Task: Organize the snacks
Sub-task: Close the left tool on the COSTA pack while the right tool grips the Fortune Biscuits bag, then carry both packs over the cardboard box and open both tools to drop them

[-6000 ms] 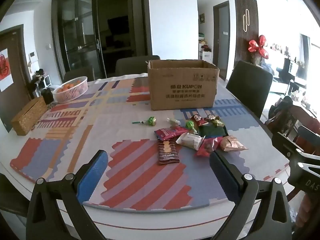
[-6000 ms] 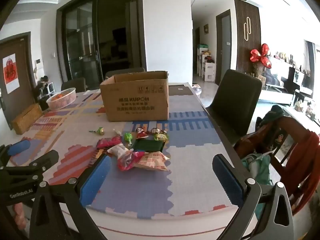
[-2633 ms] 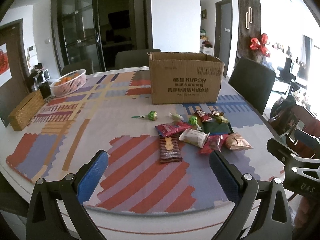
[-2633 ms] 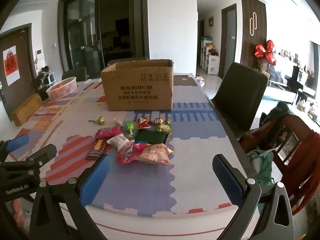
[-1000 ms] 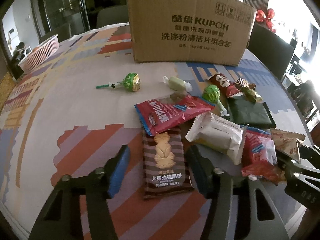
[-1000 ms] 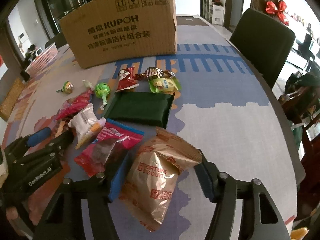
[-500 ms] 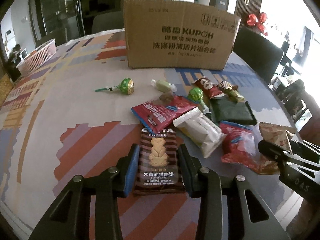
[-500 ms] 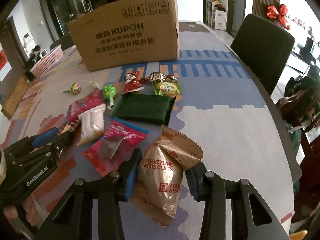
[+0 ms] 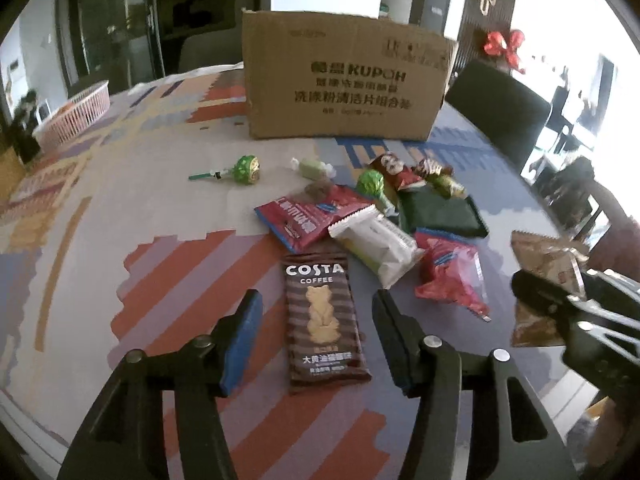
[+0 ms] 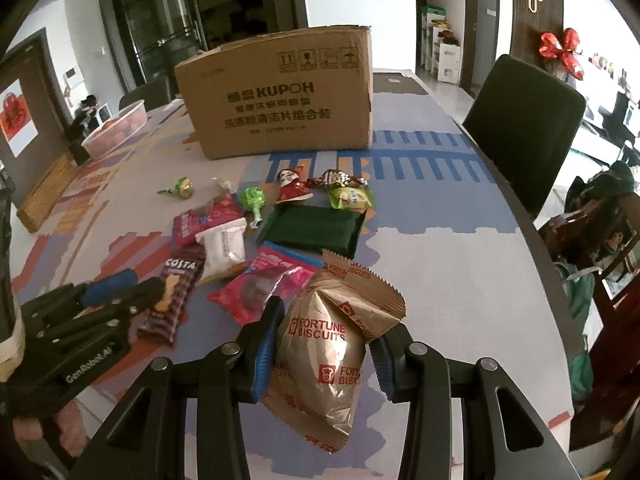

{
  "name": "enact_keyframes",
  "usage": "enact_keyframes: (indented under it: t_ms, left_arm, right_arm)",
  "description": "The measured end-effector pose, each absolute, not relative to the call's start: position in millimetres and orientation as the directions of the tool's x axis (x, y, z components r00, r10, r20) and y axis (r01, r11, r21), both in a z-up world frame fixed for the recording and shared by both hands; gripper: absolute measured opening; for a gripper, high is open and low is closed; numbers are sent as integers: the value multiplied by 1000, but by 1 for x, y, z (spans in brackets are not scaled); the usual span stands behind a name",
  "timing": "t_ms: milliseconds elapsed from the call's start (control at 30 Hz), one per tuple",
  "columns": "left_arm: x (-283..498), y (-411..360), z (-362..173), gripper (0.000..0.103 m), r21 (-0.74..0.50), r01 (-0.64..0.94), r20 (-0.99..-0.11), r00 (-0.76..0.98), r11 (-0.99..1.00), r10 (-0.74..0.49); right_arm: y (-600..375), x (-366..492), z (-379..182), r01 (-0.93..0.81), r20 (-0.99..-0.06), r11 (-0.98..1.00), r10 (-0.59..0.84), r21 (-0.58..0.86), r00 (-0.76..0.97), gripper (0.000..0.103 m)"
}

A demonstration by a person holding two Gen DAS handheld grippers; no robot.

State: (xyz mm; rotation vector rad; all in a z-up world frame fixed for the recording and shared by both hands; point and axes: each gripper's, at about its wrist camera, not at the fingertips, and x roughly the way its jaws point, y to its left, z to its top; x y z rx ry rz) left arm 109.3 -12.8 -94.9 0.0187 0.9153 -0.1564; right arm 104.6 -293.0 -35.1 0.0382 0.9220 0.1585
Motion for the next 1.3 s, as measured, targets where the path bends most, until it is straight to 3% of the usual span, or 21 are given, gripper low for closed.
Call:
enact_keyframes:
  t_ms: [300,333,367,500,1300]
  left_arm:
    - [122,-20,-118,55,-26,150,-835,541,988,-104]
    - [122,-20,-118,53,-26,149,-834,542,988,-104]
    - [121,-20,-118,42,-23,149,-831,546,989,-101]
    - [120,-17,-116,37,-44,148,-831,543,988,-118]
    - [143,-4,-12,37,-48,186,-650,740,981,-172]
  right_arm:
    - [-292,106,-41,-115,-799,988,147,99,583,42]
    - [-292,106,-42,-117,-799,988,148,98,583,42]
    - [-291,106,-42,-117,-799,988,147,96,583,42]
    - [-290,107,-43,-121,-798,988,151,99,584,42]
    - [-281,143,22,-211,-659,968,246,133,711,42]
